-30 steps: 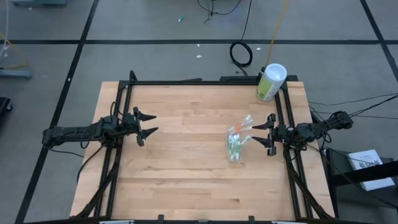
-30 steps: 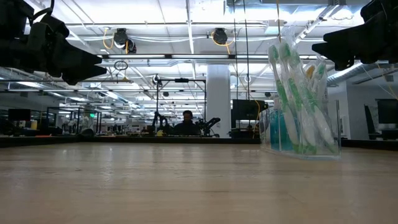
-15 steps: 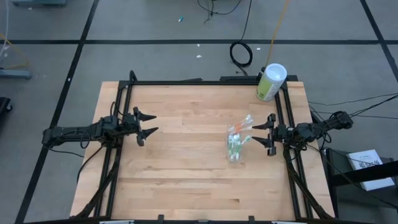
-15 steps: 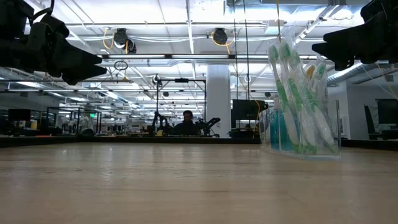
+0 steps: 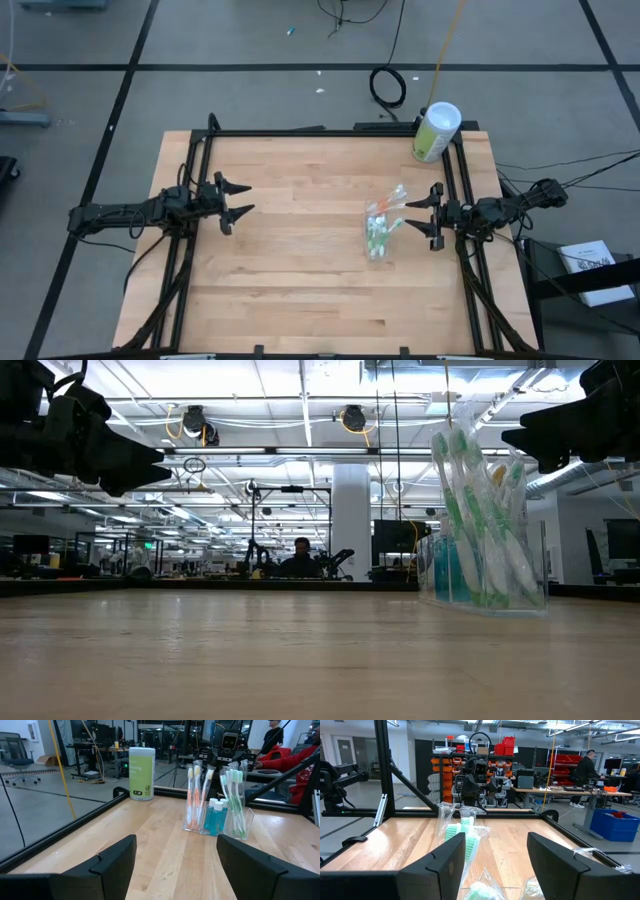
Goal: Pick & Place toothbrushing station
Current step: Return to Home Position
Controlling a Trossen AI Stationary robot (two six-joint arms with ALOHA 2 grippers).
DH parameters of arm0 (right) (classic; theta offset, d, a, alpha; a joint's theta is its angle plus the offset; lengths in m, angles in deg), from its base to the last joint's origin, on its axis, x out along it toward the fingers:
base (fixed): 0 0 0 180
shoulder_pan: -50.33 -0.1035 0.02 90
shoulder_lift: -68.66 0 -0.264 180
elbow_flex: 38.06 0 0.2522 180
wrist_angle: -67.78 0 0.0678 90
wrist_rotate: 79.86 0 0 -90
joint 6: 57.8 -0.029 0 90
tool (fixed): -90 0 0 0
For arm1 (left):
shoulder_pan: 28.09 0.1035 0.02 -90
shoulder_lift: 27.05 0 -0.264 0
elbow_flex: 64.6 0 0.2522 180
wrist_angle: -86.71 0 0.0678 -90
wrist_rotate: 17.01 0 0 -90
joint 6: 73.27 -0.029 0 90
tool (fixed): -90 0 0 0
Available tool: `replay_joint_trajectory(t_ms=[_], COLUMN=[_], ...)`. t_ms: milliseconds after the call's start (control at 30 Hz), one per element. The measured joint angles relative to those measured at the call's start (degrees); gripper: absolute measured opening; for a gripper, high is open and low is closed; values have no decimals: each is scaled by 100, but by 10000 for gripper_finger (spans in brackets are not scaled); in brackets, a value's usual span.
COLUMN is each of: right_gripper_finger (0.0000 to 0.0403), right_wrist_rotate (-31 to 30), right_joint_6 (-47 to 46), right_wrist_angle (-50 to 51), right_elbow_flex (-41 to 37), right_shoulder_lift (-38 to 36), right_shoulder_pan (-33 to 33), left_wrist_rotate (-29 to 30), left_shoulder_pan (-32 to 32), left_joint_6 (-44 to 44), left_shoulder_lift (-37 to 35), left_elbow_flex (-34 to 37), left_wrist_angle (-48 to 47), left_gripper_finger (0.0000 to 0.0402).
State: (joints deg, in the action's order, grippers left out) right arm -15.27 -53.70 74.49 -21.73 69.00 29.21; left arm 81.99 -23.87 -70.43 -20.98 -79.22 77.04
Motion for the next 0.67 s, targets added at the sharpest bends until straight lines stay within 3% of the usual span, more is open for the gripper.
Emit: replay_joint_trajectory(t_ms=[667], right_gripper_finger=[204], right_wrist_rotate=[0], right_joint_6=[1], right_wrist_angle=[0], right_elbow_flex=[0], right_shoulder_lift=[0], right_shoulder_pan=[1], left_wrist_rotate=[-2], left_shoulder_pan=[-2], left_joint_6=[0], left_shoulder_lift=[0], left_elbow_flex=[0], left_wrist_angle=[0], left_gripper_finger=[283])
